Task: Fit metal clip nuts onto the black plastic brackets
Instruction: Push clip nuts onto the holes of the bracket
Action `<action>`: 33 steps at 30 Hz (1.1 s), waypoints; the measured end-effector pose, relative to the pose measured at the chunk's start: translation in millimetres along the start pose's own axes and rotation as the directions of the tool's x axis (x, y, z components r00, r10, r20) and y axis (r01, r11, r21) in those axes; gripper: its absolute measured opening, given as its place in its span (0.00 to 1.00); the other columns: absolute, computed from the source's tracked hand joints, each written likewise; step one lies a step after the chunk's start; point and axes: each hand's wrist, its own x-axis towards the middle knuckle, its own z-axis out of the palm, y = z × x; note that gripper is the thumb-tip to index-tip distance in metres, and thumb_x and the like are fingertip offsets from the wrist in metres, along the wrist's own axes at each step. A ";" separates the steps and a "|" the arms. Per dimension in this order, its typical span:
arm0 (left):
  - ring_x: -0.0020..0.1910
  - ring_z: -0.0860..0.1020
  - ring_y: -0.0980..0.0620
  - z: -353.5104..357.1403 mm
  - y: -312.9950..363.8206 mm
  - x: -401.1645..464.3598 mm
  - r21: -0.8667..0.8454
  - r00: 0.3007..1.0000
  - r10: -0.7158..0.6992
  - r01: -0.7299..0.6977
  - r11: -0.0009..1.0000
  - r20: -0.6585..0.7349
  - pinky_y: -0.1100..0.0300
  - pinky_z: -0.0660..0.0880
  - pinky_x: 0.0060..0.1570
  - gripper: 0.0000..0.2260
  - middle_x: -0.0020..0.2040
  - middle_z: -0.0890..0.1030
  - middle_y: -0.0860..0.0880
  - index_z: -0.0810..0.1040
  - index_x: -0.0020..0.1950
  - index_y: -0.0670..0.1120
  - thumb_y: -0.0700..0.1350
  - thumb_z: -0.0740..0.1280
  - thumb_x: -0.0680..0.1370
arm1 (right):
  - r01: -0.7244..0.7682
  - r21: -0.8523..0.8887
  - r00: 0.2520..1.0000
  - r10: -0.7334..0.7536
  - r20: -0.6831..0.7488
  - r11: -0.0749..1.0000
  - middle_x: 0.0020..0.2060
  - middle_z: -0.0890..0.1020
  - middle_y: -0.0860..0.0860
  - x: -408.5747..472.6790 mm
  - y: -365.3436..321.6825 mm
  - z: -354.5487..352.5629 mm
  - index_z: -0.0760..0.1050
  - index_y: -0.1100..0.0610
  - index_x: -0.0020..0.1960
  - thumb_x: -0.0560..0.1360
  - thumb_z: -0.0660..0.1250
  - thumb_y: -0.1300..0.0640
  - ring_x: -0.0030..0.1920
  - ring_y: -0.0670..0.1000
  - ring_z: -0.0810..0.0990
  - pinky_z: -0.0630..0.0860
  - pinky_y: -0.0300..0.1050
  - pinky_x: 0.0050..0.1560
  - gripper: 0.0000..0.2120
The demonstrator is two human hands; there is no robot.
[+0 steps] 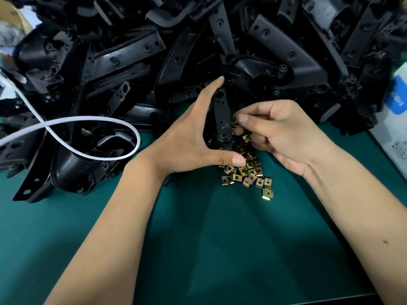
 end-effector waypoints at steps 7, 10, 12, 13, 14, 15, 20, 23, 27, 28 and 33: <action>0.81 0.53 0.60 -4.2 3.7 -2.3 0.002 0.996 -0.080 0.080 0.997 -0.027 0.58 0.56 0.74 0.58 0.82 0.54 0.58 0.45 0.81 0.69 0.77 0.75 0.60 | 0.020 -0.003 1.000 -0.020 -0.022 1.000 0.33 0.82 0.54 -1.8 0.5 3.1 0.82 0.60 0.42 0.80 0.71 0.55 0.25 0.44 0.68 0.63 0.36 0.27 0.11; 0.81 0.54 0.61 -2.3 4.8 -2.0 0.045 0.996 -0.059 0.062 0.997 -0.066 0.63 0.56 0.72 0.56 0.82 0.56 0.58 0.46 0.82 0.66 0.72 0.76 0.64 | 0.006 -0.011 0.999 -0.007 -0.038 1.000 0.31 0.80 0.52 -2.6 3.2 7.6 0.81 0.60 0.43 0.81 0.70 0.54 0.25 0.44 0.66 0.63 0.37 0.27 0.11; 0.81 0.55 0.61 -1.8 5.3 -1.9 0.073 0.995 -0.054 0.060 0.996 -0.080 0.64 0.56 0.72 0.55 0.82 0.57 0.57 0.48 0.83 0.64 0.71 0.76 0.64 | 0.004 -0.028 0.997 -0.006 -0.073 1.000 0.29 0.78 0.50 -3.0 5.2 11.2 0.80 0.60 0.42 0.81 0.71 0.53 0.25 0.45 0.65 0.61 0.38 0.26 0.12; 0.81 0.55 0.61 -1.6 5.3 -1.8 0.081 0.995 -0.051 0.058 0.995 -0.084 0.64 0.57 0.73 0.55 0.82 0.57 0.57 0.48 0.83 0.64 0.71 0.76 0.65 | 0.008 -0.029 0.996 -0.010 -0.093 1.000 0.29 0.78 0.50 -3.4 5.9 12.8 0.79 0.59 0.41 0.81 0.71 0.53 0.25 0.45 0.65 0.61 0.38 0.26 0.13; 0.80 0.55 0.61 -1.4 5.1 -1.9 0.087 0.995 -0.048 0.056 0.995 -0.088 0.63 0.57 0.73 0.55 0.81 0.58 0.57 0.49 0.83 0.64 0.70 0.77 0.65 | 0.016 -0.027 0.993 -0.019 -0.114 1.000 0.29 0.78 0.49 -3.6 6.5 14.2 0.79 0.59 0.40 0.81 0.71 0.53 0.24 0.45 0.65 0.60 0.38 0.26 0.13; 0.80 0.56 0.60 -1.3 5.0 -1.8 0.092 0.995 -0.046 0.054 0.994 -0.093 0.63 0.57 0.73 0.54 0.81 0.59 0.57 0.49 0.83 0.63 0.70 0.77 0.65 | 0.026 -0.027 0.990 -0.029 -0.135 0.999 0.28 0.78 0.49 -4.0 6.9 15.4 0.79 0.60 0.39 0.81 0.71 0.54 0.24 0.45 0.64 0.60 0.39 0.25 0.14; 0.79 0.58 0.58 -0.1 4.2 -1.1 0.108 0.991 -0.060 0.074 0.991 -0.122 0.61 0.59 0.71 0.54 0.80 0.60 0.56 0.50 0.82 0.65 0.71 0.77 0.64 | 0.052 -0.017 0.973 -0.055 -0.226 0.999 0.28 0.79 0.49 -5.2 8.5 19.4 0.80 0.64 0.41 0.81 0.71 0.55 0.24 0.45 0.65 0.60 0.39 0.25 0.15; 0.79 0.58 0.58 0.8 3.4 -0.6 0.127 0.990 -0.068 0.084 0.988 -0.124 0.62 0.59 0.70 0.55 0.80 0.60 0.57 0.49 0.82 0.65 0.73 0.76 0.63 | 0.064 -0.005 0.964 -0.063 -0.259 0.998 0.28 0.79 0.49 -5.9 8.7 19.8 0.79 0.64 0.40 0.81 0.71 0.55 0.24 0.45 0.65 0.61 0.38 0.24 0.15; 0.79 0.59 0.58 0.9 4.2 -0.3 0.140 0.989 -0.071 0.089 0.986 -0.132 0.64 0.58 0.68 0.55 0.80 0.60 0.56 0.49 0.82 0.65 0.74 0.75 0.62 | 0.061 -0.010 0.963 -0.062 -0.263 0.998 0.28 0.79 0.49 -6.7 9.7 22.3 0.79 0.66 0.40 0.81 0.71 0.55 0.23 0.45 0.65 0.61 0.39 0.25 0.16; 0.79 0.59 0.58 1.1 4.3 -0.3 0.142 0.989 -0.068 0.087 0.986 -0.131 0.64 0.58 0.68 0.55 0.80 0.61 0.56 0.49 0.82 0.64 0.74 0.74 0.62 | 0.061 -0.015 0.964 -0.062 -0.259 0.998 0.28 0.79 0.49 -7.1 10.3 24.1 0.79 0.65 0.39 0.80 0.71 0.55 0.23 0.45 0.65 0.61 0.39 0.25 0.15; 0.77 0.61 0.58 2.5 3.5 0.2 0.149 0.989 -0.071 0.090 0.985 -0.129 0.67 0.58 0.65 0.55 0.79 0.62 0.55 0.50 0.82 0.65 0.73 0.76 0.63 | 0.099 -0.056 0.958 -0.110 -0.266 0.994 0.27 0.78 0.49 -8.0 14.9 31.6 0.78 0.56 0.33 0.80 0.72 0.54 0.22 0.42 0.68 0.65 0.33 0.26 0.17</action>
